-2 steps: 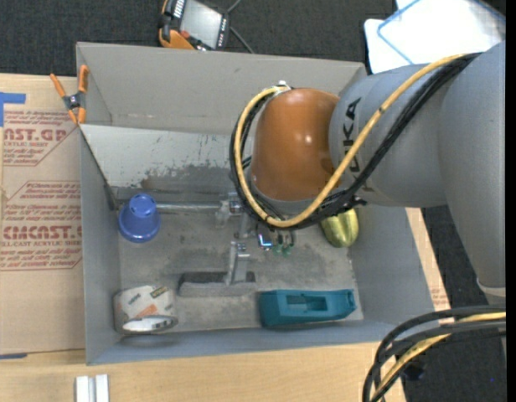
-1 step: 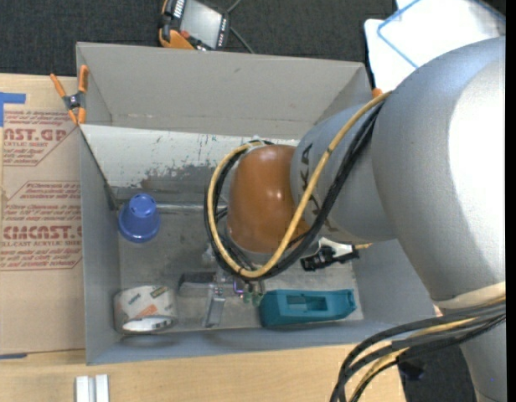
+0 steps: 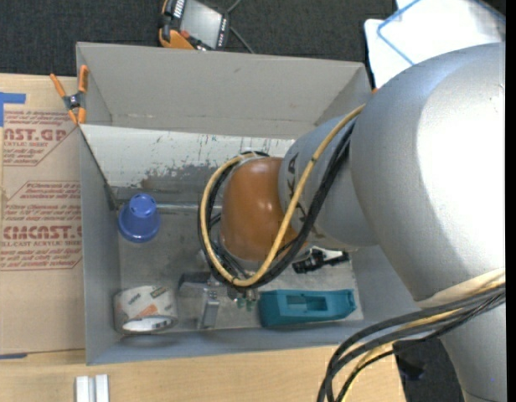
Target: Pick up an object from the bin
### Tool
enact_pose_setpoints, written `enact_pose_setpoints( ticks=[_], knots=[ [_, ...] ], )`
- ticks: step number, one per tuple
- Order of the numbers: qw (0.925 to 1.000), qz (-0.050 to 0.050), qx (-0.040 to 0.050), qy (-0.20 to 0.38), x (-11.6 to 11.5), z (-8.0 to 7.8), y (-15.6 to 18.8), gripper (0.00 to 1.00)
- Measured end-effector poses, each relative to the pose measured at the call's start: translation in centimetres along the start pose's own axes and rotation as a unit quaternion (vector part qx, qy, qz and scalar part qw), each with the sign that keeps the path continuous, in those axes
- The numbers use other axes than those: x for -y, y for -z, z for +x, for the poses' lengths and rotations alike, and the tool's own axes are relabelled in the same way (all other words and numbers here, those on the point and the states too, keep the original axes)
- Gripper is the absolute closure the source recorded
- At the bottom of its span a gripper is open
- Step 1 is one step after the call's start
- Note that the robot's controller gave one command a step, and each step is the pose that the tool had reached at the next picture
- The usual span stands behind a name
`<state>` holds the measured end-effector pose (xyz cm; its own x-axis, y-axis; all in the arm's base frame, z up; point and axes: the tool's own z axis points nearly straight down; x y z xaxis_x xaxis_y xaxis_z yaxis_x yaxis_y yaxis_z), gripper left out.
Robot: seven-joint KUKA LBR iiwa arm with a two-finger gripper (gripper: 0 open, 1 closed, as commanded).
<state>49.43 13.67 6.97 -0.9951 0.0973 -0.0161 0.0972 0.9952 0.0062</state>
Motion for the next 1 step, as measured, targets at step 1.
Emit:
enact_pose_setpoints(
  ticks=[1],
  knots=[
    [0.9970, 0.000, -0.0066, -0.077, 1.26, 0.76, 0.08, 1.00]
  ],
)
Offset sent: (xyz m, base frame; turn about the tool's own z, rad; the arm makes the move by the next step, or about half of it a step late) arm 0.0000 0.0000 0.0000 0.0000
